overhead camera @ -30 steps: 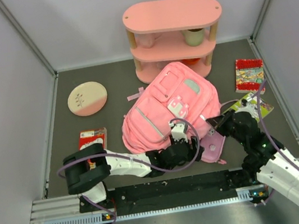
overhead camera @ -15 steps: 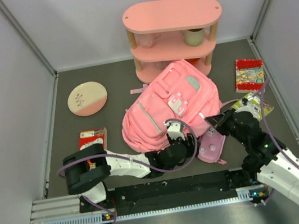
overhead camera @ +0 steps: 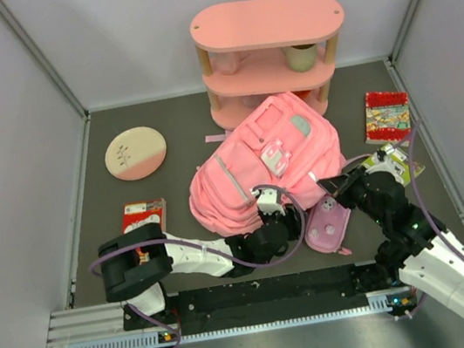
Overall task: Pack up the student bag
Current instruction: Unzip the student bag at the center of the board.
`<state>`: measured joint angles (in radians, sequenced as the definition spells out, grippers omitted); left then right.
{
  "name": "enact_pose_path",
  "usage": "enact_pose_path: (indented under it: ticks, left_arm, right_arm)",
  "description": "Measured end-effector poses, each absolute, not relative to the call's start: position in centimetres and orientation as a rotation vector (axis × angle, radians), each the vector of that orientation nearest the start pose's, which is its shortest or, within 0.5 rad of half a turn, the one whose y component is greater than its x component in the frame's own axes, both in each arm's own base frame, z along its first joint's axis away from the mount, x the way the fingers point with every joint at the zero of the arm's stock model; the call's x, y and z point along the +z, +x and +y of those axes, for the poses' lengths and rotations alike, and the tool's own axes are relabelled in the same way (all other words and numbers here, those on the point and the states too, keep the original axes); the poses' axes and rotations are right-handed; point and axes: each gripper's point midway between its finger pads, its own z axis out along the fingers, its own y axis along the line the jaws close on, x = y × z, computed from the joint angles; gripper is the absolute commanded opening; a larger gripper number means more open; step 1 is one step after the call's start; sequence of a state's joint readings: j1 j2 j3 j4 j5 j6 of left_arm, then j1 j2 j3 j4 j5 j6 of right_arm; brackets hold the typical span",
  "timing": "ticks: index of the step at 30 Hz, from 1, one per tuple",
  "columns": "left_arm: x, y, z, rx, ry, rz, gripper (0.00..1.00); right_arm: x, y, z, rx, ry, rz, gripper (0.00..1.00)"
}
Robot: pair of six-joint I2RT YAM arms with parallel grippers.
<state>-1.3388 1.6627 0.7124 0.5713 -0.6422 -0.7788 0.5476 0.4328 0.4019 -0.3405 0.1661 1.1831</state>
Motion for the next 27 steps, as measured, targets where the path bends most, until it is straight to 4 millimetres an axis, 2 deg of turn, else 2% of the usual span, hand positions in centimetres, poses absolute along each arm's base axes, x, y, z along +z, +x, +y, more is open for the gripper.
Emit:
enact_pose_path:
  ticks: [4,5,8,9,13,16,24,27]
  left_arm:
    - [10.4,18.4,-40.9,-0.821,0.093,1.926,0.43]
    - [10.4,18.6,-40.8,-0.815,0.087,1.921,0.37]
    - [10.5,18.8,-40.6,-0.800,0.079,1.908,0.31]
    - [10.6,19.0,-40.5,-0.798,0.070,1.902,0.25]
    - [11.0,19.2,-40.6,-0.805,0.055,1.887,0.14]
    - [11.1,19.2,-40.5,-0.810,0.046,1.879,0.00]
    - [10.7,18.8,-40.2,-0.819,0.075,1.887,0.00]
    - [10.1,18.3,-39.4,-0.825,0.106,1.905,0.00]
  right_arm:
    - [17.4,21.5,14.2,0.973,0.754,1.917,0.00]
    - [17.5,21.5,14.2,0.975,0.753,1.914,0.00]
    - [17.6,21.5,14.2,0.981,0.755,1.910,0.00]
    - [17.7,21.5,14.2,0.983,0.756,1.908,0.00]
    - [17.9,21.5,14.3,0.991,0.754,1.906,0.00]
    - [17.9,21.4,14.4,0.995,0.752,1.908,0.00]
    - [17.3,21.4,14.3,0.949,0.726,1.928,0.00]
    - [16.8,21.6,14.2,0.890,0.698,1.967,0.00]
